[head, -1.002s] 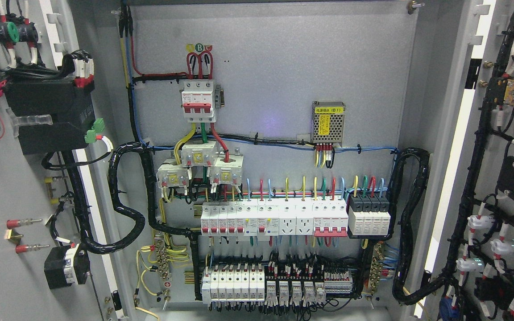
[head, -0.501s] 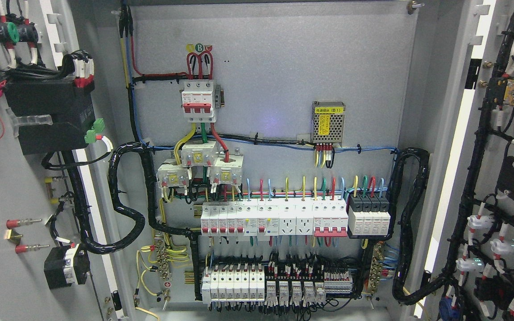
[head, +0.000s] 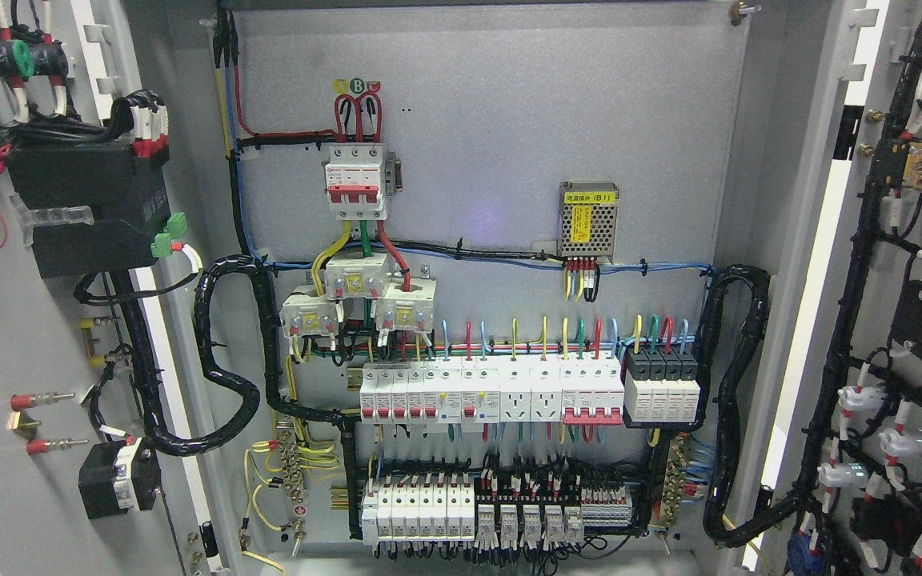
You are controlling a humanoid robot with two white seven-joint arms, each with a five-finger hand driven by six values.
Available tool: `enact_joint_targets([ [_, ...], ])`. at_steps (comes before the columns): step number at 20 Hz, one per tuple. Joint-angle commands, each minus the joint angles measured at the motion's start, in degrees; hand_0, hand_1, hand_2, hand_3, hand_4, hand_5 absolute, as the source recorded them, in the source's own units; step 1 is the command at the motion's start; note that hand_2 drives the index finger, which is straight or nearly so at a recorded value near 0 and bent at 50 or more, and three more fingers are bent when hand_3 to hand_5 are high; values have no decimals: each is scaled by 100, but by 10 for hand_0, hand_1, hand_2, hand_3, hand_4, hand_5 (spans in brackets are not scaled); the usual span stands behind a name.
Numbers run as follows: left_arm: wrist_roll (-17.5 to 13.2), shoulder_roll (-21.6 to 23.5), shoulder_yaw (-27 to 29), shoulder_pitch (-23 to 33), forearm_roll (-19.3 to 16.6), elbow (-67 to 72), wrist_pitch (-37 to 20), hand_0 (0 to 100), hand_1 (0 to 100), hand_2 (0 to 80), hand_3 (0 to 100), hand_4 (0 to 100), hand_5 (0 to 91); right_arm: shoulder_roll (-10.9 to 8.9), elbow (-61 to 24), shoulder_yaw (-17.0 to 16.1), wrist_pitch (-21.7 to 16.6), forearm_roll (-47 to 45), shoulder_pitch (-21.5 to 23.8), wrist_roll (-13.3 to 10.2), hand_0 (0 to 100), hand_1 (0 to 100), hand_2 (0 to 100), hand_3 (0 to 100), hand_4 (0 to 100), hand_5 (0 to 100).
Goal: Open door with both hands
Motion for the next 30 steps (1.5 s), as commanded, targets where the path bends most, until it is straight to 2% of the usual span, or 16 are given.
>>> enact_joint_targets([
  [1,58,32,273,-157,360,-799,-37,0,0,0,0,32,0,-499,-703,-527,-90,-16,272,-8,0,0,0,0,0,0],
  [8,129,23,422,-359,835,-1001,-45,0,0,0,0,32,0,-614,-1072,-887,-196,-69,264,-148,0,0,0,0,0,0],
  [11,129,23,475,-412,871,-1063,-72,0,0,0,0,32,0,-649,-1265,-967,-240,-69,255,-157,0,0,0,0,0,0],
  [16,129,6,554,-605,915,-1125,-528,0,0,0,0,32,0,-649,-1599,-1090,-258,-69,237,-166,0,0,0,0,0,0],
  [25,111,-3,633,-1062,915,-1195,-1108,0,0,0,0,32,0,-701,-1960,-1450,-258,-727,176,-289,0,0,0,0,0,0],
  [30,111,-3,677,-1379,915,-1204,-1319,0,0,0,0,32,0,-807,-1987,-1459,-258,-868,202,-289,0,0,0,0,0,0],
])
